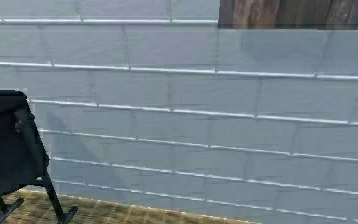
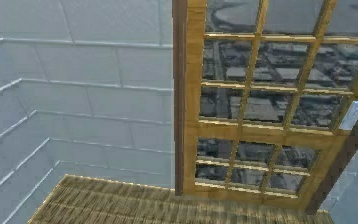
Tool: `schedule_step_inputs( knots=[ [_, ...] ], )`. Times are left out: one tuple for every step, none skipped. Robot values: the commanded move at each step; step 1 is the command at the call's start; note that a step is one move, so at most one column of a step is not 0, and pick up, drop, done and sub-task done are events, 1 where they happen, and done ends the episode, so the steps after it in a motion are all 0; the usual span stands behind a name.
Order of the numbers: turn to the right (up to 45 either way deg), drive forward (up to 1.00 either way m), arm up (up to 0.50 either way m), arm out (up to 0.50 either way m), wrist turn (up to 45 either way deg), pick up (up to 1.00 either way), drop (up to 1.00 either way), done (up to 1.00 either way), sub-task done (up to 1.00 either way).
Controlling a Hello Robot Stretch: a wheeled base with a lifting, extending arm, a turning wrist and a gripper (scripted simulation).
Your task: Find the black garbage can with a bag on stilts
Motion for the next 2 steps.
schedule_step_inputs(
  knots=[
    [-30.0, 0.0, 0.0, 0.0, 0.0, 0.0, 0.0, 0.0, 0.0],
    [0.0, 0.3, 0.0, 0.0, 0.0, 0.0, 0.0, 0.0, 0.0]
  ],
)
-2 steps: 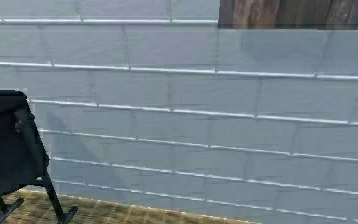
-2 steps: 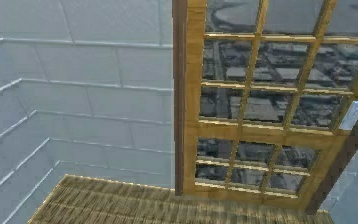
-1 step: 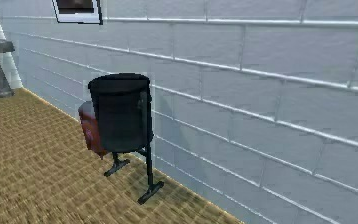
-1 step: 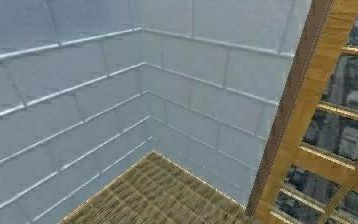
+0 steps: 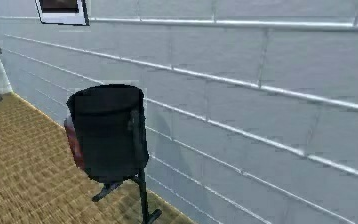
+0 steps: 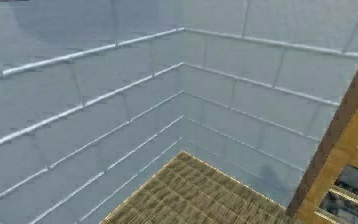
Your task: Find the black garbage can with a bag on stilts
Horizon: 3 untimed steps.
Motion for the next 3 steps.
schedule_step_inputs(
  knots=[
    [-45.0, 0.0, 0.0, 0.0, 0.0, 0.0, 0.0, 0.0, 0.0],
    [-3.0, 0.0, 0.0, 0.0, 0.0, 0.0, 0.0, 0.0, 0.0],
    [0.0, 0.35, 0.0, 0.0, 0.0, 0.0, 0.0, 0.0, 0.0]
  ],
)
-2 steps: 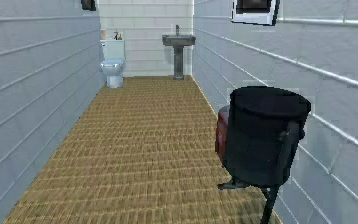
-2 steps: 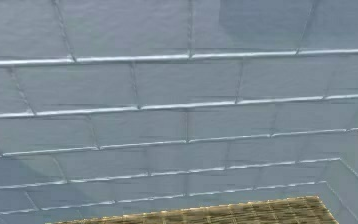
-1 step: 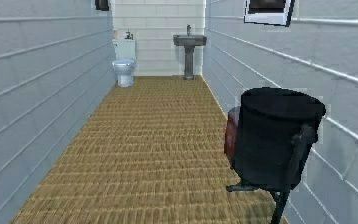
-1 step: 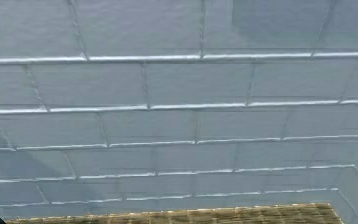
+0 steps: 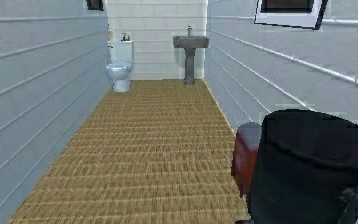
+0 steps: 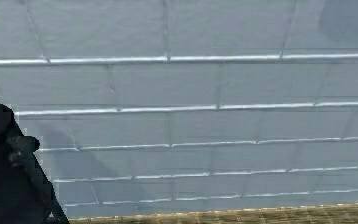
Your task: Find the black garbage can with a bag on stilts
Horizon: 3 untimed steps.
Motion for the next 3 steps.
schedule_step_inputs(
  knots=[
    [-9.0, 0.0, 0.0, 0.0, 0.0, 0.0, 0.0, 0.0, 0.0],
    [0.0, 0.35, 0.0, 0.0, 0.0, 0.0, 0.0, 0.0, 0.0],
    [45.0, 0.0, 0.0, 0.0, 0.0, 0.0, 0.0, 0.0, 0.0]
  ],
)
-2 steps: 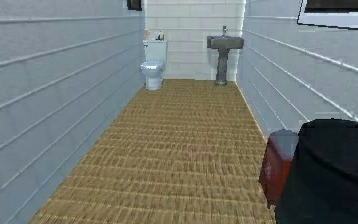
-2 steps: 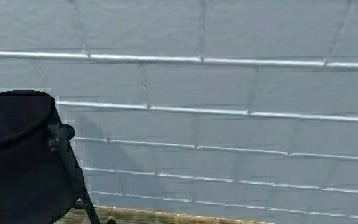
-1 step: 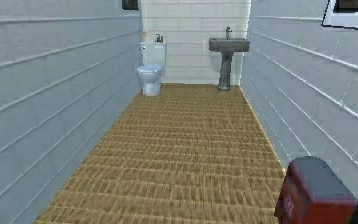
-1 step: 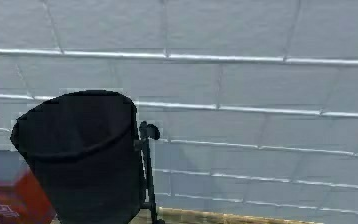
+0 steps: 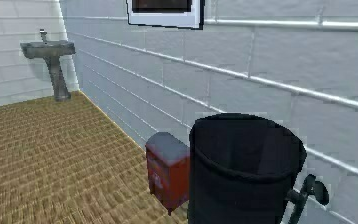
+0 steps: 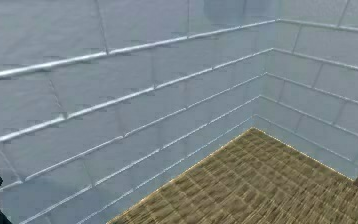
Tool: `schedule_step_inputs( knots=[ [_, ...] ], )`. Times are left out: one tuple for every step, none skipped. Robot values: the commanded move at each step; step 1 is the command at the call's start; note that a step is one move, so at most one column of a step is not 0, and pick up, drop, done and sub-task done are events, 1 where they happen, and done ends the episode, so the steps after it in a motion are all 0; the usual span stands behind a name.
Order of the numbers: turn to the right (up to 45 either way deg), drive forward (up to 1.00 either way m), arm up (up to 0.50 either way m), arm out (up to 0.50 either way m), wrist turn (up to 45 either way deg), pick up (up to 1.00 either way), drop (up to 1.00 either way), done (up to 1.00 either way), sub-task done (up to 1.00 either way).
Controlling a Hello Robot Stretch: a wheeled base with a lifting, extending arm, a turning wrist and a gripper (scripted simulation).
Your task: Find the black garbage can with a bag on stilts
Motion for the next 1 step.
schedule_step_inputs(
  knots=[
    [18.0, 0.0, 0.0, 0.0, 0.0, 0.0, 0.0, 0.0, 0.0]
  ],
)
